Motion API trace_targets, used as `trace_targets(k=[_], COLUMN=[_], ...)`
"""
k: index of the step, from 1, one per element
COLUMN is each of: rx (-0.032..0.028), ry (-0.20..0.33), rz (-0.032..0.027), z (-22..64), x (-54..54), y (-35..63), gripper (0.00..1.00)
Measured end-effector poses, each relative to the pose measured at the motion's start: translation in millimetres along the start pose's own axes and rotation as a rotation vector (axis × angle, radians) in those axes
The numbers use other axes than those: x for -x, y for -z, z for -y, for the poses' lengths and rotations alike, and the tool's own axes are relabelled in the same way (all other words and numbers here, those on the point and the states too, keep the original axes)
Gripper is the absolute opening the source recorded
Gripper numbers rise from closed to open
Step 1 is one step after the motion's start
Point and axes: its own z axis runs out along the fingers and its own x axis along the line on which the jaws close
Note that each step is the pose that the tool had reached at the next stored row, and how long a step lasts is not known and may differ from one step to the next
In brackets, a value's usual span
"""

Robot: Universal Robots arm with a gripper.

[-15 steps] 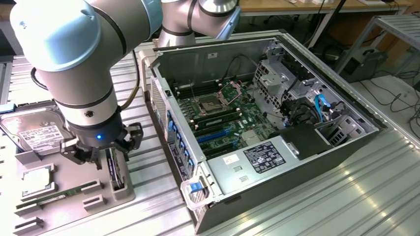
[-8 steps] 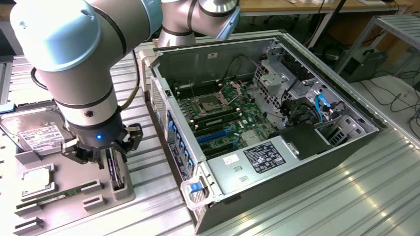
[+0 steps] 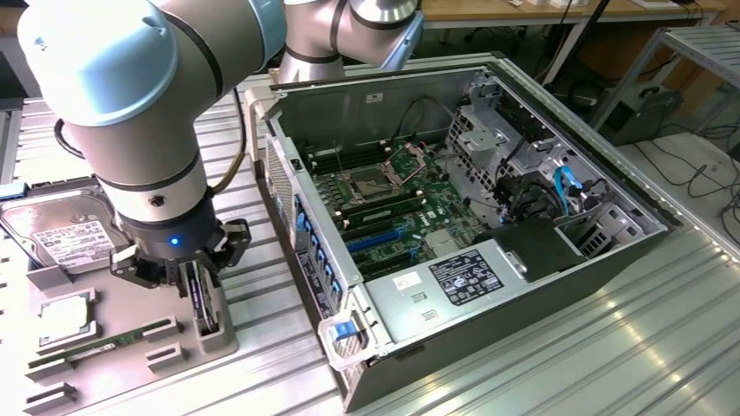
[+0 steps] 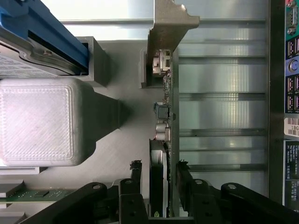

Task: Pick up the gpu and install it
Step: 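Pick up the gpu and move the gpu toward the slot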

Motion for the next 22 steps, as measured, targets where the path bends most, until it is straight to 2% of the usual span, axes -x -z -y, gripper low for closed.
trace_targets(k=[3, 4, 8, 9, 22], rx=[0.0, 0.0, -0.0001, -0.0001, 0.0], ry=[0.0, 0.0, 0.0, 0.0, 0.0], rz=[0.0, 0.0, -0.0001, -0.0001, 0.0], z=[0.0, 0.0, 0.0, 0.0, 0.0], x=[0.0, 0.0, 0.0, 0.0, 0.0], y=[0.0, -0.1, -0.2, -0.2, -0.3], gripper=[0.41, 0.34, 0.32, 0.27, 0.27])
